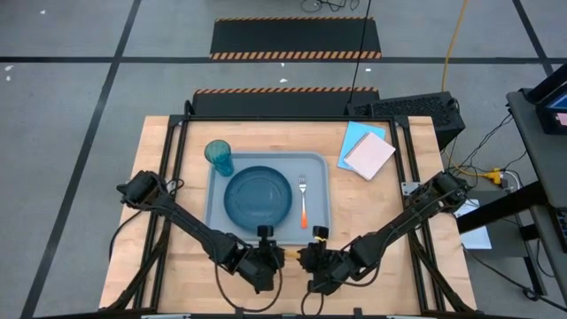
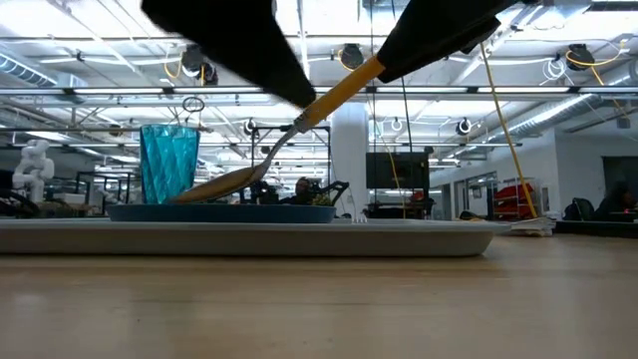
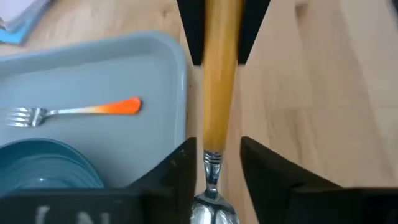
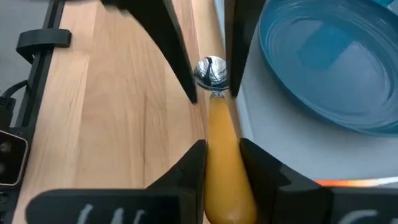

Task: Pick and place plate/cup/fork/spoon on tray
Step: Put the yellow spoon to the right of the orange fork on the gray serving tray

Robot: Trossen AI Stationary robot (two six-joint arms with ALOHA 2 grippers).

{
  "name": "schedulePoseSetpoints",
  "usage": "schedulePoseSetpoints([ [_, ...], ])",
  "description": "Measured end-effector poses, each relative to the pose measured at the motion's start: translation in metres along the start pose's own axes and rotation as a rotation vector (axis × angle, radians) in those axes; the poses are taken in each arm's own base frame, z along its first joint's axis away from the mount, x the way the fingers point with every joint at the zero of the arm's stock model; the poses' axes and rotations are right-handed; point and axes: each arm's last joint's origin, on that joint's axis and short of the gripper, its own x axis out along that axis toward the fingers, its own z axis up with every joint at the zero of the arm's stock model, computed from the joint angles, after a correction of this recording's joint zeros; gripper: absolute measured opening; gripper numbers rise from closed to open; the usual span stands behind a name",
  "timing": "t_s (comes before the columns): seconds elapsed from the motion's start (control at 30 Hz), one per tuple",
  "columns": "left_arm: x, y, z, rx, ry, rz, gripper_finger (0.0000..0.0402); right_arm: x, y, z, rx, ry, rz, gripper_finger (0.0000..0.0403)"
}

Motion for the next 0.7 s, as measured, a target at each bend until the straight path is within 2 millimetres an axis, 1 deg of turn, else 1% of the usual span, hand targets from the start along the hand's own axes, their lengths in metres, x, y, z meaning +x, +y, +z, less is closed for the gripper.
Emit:
schedulePoseSetpoints([
  [0.07,-0.009,0.003,0.006,-0.039,-0.034,0.003,0.0148,-0.001,0.000,-0.002,0.027,0.013,-0.007,0.0061],
  [0.17,-0.028,0.008,0.014,-0.089,-0.085,0.020,0.0165,-0.001,-0.003,-0.006,0.063,0.051,-0.031,0.0065],
  [0.33,-0.063,0.012,0.024,-0.125,-0.182,0.037,0.0170,-0.006,0.001,-0.013,0.097,0.080,-0.046,0.0063],
  [0.4,-0.074,0.010,0.025,-0.110,-0.201,0.029,0.0170,-0.013,0.004,-0.015,0.119,0.083,-0.038,0.0063],
  [0.5,-0.083,0.008,0.026,-0.093,-0.233,0.050,0.0170,-0.028,0.009,-0.019,0.170,0.060,-0.049,0.0063],
  [0.57,-0.086,0.006,0.025,-0.073,-0.243,0.060,0.0170,-0.038,0.012,-0.023,0.195,0.028,-0.086,0.0063],
  [0.7,-0.087,0.005,0.027,-0.078,-0.259,0.056,0.0170,-0.066,0.017,-0.034,0.252,-0.027,-0.138,0.0062],
])
